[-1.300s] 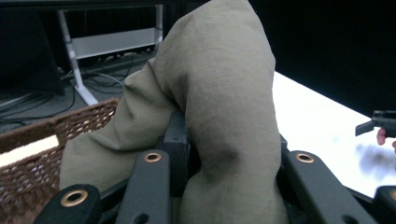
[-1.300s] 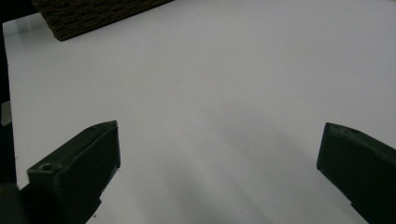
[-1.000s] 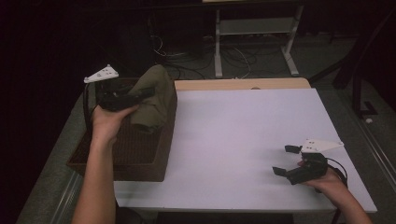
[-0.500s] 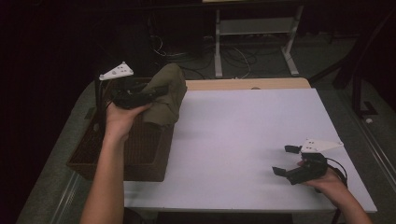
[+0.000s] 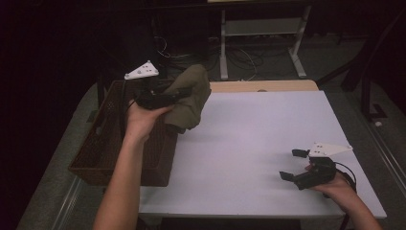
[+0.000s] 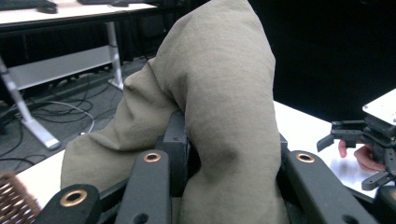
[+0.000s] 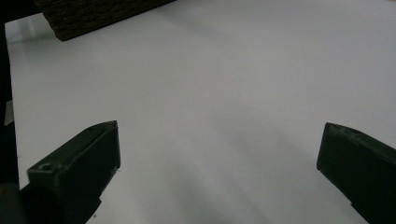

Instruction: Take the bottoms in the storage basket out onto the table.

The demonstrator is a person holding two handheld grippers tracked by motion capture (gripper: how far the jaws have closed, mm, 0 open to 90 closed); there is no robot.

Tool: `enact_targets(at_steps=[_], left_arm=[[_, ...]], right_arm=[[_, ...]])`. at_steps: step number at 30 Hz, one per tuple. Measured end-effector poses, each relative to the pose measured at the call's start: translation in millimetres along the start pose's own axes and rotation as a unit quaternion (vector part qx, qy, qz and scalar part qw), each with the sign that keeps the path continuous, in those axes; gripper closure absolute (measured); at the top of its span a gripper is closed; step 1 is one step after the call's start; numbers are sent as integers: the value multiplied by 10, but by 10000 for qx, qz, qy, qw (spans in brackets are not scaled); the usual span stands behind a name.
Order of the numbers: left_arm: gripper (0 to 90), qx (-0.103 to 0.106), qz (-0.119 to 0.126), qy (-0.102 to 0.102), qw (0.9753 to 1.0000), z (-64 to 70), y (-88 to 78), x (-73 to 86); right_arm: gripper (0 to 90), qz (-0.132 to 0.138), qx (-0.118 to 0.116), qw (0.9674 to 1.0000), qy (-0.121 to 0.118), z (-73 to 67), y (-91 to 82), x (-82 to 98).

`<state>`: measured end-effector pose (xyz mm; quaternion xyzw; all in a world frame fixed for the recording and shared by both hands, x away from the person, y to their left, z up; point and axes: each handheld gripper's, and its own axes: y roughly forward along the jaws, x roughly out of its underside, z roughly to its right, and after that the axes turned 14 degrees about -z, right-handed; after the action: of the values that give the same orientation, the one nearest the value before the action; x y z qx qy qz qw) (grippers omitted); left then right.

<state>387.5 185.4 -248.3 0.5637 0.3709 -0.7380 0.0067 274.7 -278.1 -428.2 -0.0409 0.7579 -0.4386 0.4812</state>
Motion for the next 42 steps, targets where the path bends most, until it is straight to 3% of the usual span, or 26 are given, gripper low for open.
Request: enact_targets(at_steps=[10, 25, 42], left_arm=[[639, 233, -183, 112, 9995, 113, 315, -46], [639, 468, -255, 78, 9985, 218, 705, -20], [638, 372, -478, 93, 9981, 299, 1027, 124]], right_arm=[[0, -9, -11, 10000, 5, -4, 1, 0], [0, -29, -17, 10000, -20, -1, 13, 0], [0, -38, -35, 10000, -50, 2, 12, -1]])
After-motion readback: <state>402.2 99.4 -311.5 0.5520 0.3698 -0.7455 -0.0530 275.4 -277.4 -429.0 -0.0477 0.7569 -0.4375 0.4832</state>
